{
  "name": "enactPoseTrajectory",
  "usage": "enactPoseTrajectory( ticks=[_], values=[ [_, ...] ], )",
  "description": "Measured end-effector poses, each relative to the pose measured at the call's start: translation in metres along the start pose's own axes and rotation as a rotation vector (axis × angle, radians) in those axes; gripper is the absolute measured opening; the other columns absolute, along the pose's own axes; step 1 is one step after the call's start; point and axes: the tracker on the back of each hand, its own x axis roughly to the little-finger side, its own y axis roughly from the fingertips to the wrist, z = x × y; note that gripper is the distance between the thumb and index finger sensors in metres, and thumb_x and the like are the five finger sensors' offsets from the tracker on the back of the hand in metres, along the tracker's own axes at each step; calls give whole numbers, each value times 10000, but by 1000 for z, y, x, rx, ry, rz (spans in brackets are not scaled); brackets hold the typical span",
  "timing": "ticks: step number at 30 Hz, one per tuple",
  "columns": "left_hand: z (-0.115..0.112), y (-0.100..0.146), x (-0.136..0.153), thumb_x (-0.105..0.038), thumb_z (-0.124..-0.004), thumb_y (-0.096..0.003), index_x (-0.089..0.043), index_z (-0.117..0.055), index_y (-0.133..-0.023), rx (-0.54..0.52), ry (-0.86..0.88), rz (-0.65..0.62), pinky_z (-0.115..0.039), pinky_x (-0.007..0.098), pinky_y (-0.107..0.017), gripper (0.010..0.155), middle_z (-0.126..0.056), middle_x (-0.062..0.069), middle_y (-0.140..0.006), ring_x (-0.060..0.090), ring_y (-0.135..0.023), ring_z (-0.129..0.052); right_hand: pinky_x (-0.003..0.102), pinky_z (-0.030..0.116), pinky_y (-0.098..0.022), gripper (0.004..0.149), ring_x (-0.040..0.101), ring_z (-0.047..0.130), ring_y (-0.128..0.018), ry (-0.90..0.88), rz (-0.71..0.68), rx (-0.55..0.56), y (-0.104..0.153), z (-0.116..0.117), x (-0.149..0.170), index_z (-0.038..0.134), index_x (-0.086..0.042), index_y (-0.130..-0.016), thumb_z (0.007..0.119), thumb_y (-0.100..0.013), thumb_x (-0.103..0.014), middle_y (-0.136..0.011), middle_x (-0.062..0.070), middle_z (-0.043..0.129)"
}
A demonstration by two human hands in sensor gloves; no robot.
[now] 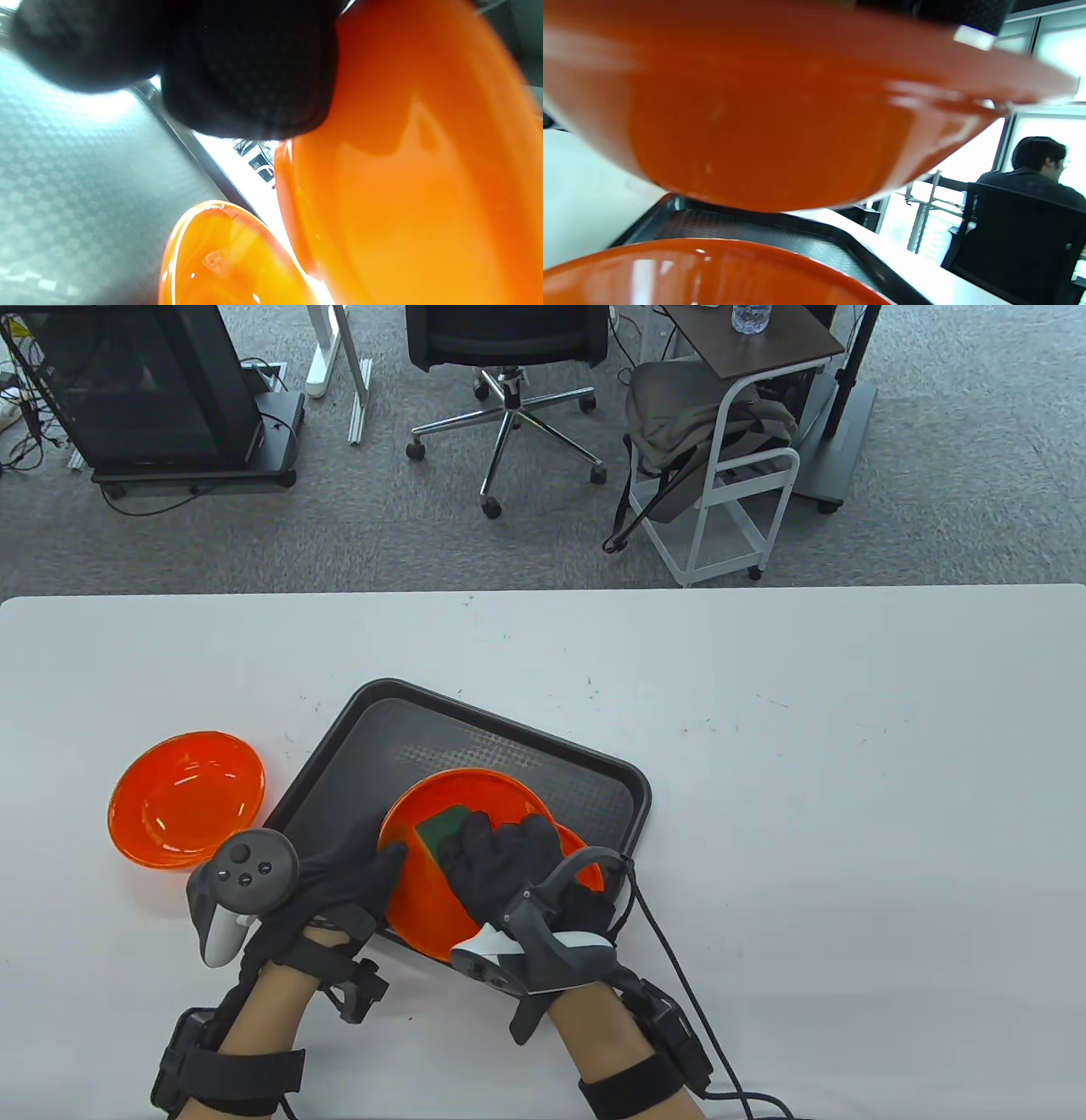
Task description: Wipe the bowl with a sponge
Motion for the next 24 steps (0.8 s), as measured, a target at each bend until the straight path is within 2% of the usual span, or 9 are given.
enactPoseTrajectory(
  ticks=[6,9,11,15,17,20,24],
  values=[
    [8,2,2,-495,-726,-534,-116,-668,-986,-77,-42,13,-913,348,-176,593,-990,79,-493,174,-193,-1050,599,692,-537,464,338,883,-661,-173,-65,-50,-4,1,-8,657,-182,-947,809,-532,-323,-955,180,816],
    [13,3,3,-495,-728,-533,-120,-672,-986,-111,-64,19,-912,351,-178,591,-991,80,-493,176,-194,-1049,612,679,-542,457,362,869,-676,-238,-65,-116,-6,3,-12,663,-170,-944,806,-532,-308,-949,196,814],
    [15,3,4,-495,-730,-533,-120,-672,-987,-123,-69,22,-911,353,-180,591,-990,83,-496,180,-196,-1050,617,671,-548,453,369,861,-686,-202,-57,-154,-7,2,-13,669,-171,-940,806,-529,-304,-950,195,815],
    [20,4,3,-492,-732,-532,-118,-671,-987,-155,-86,23,-911,356,-178,592,-989,90,-496,185,-195,-1050,637,636,-564,448,395,828,-714,-108,51,-299,-7,1,-12,676,-159,-935,804,-530,-298,-948,207,812],
    [22,5,1,-485,-731,-530,-106,-679,-977,-148,-124,26,-913,337,-150,588,-990,80,-461,160,-158,-1045,644,627,-566,448,400,819,-721,-47,89,-334,-7,1,-11,675,-154,-935,803,-530,-295,-951,209,807],
    [22,6,-1,-480,-736,-527,-95,-701,-962,-136,-127,19,-915,322,-118,581,-994,73,-420,137,-113,-1039,645,625,-565,450,403,816,-723,43,133,-339,-7,0,-8,672,-148,-935,802,-529,-292,-952,209,805],
    [19,6,-4,-481,-738,-527,-90,-714,-953,-91,-105,0,-916,314,-104,579,-997,69,-401,128,-95,-1038,631,641,-557,460,391,826,-719,131,176,-252,-4,-1,-2,654,-148,-945,798,-536,-304,-961,199,799]
  ],
)
